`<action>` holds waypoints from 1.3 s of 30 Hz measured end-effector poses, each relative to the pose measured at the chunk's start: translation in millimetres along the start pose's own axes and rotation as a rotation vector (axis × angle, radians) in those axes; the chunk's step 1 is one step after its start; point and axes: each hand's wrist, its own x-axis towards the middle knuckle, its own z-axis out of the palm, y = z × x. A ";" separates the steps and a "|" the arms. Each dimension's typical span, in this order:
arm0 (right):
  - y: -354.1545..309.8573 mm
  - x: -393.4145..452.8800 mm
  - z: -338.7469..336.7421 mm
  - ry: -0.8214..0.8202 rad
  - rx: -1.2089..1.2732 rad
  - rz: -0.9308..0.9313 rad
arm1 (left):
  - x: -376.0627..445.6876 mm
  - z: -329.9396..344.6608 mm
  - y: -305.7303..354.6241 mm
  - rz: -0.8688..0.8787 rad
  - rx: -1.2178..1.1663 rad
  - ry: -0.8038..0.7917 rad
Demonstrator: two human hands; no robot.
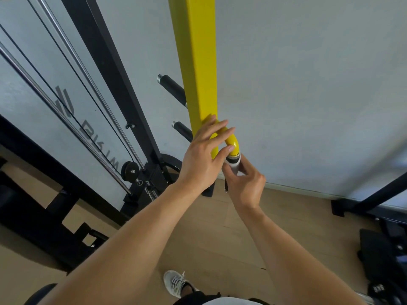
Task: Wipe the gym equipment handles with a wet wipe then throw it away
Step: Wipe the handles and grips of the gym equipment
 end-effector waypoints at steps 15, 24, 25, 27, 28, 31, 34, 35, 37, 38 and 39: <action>-13.7 1.2 -13.7 -0.040 0.071 -0.008 | -1.7 1.2 1.8 0.012 -0.005 0.011; 13.2 -19.0 -12.7 -0.149 -0.107 0.148 | -5.4 -2.9 0.5 0.004 0.016 -0.005; 6.3 -17.2 -13.6 -0.131 -0.029 0.136 | -6.0 -3.3 -0.2 0.006 0.014 -0.004; -2.6 -18.0 -14.9 -0.089 0.081 0.127 | -8.0 -3.6 1.6 0.003 0.004 -0.001; -1.1 -20.7 -15.1 -0.096 0.098 0.131 | -9.0 -3.3 3.1 0.002 0.004 0.005; 8.0 -37.1 -16.8 -0.198 0.061 0.114 | -10.2 -3.0 4.5 0.000 0.007 0.016; 10.9 -55.7 -17.5 -0.246 0.001 0.032 | -10.9 -3.6 4.4 0.005 0.007 0.014; 8.2 -58.5 -18.0 -0.233 0.015 0.007 | -10.8 -4.2 3.5 0.006 0.005 0.016; 4.1 -55.0 -19.0 -0.172 0.035 -0.021 | -11.9 -4.6 3.8 0.009 0.001 0.019; 3.2 -49.6 -18.8 -0.140 0.032 -0.018 | -12.3 -4.4 4.3 0.009 0.000 0.022; 1.9 -43.4 -18.6 -0.121 0.040 0.004 | -12.3 -4.0 4.5 0.009 0.001 0.025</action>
